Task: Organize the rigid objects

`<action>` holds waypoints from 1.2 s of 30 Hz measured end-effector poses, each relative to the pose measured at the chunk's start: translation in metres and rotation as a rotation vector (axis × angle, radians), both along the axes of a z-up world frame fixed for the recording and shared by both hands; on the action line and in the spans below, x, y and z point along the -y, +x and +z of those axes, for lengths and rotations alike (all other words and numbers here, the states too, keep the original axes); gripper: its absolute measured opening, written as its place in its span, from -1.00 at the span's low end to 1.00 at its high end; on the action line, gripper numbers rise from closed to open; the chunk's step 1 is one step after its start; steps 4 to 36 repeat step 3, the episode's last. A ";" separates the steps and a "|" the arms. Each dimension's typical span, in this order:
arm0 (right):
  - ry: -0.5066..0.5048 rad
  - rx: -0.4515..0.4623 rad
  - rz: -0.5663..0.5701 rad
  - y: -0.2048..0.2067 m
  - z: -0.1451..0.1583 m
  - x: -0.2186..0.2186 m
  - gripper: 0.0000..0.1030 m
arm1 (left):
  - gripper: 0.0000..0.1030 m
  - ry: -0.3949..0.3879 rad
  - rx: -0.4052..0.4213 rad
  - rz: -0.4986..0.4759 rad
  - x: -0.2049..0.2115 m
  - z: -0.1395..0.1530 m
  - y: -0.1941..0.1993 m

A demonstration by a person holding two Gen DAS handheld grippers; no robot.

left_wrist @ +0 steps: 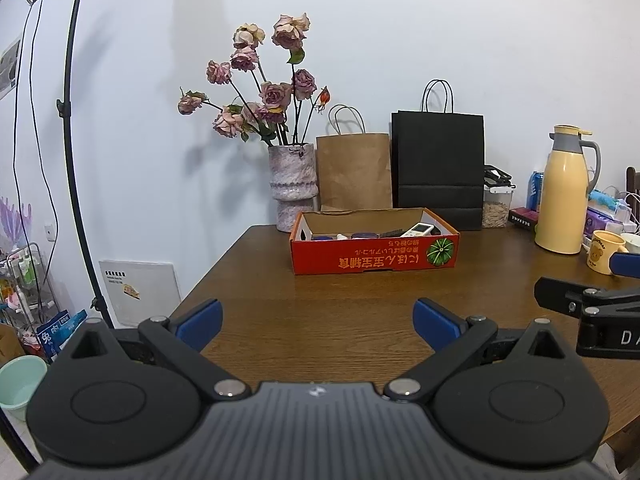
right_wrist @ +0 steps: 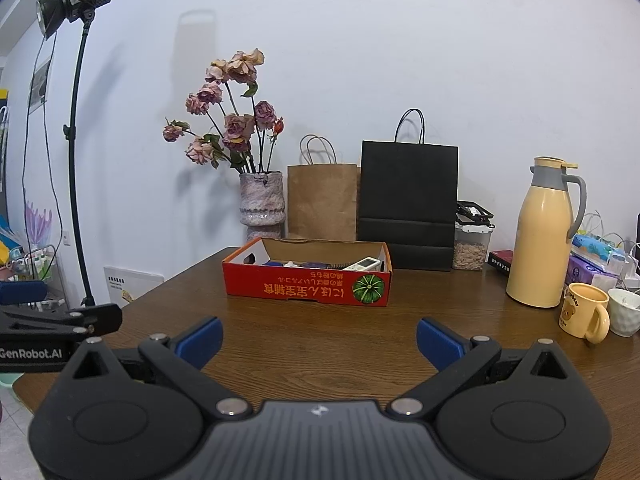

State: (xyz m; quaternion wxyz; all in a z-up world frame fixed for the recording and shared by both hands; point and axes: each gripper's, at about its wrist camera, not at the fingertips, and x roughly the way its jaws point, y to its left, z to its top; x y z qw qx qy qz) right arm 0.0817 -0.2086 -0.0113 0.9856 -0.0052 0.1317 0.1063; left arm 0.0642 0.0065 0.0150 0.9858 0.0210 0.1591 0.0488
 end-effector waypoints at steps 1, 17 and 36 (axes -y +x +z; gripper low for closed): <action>0.000 0.000 0.000 0.000 0.000 0.000 1.00 | 1.00 -0.002 0.001 0.000 0.000 0.000 0.001; 0.000 0.001 0.000 0.000 0.000 0.000 1.00 | 1.00 -0.005 0.002 -0.001 -0.001 0.000 0.000; 0.000 0.001 0.000 0.000 0.000 0.000 1.00 | 1.00 -0.005 0.002 -0.001 -0.001 0.000 0.000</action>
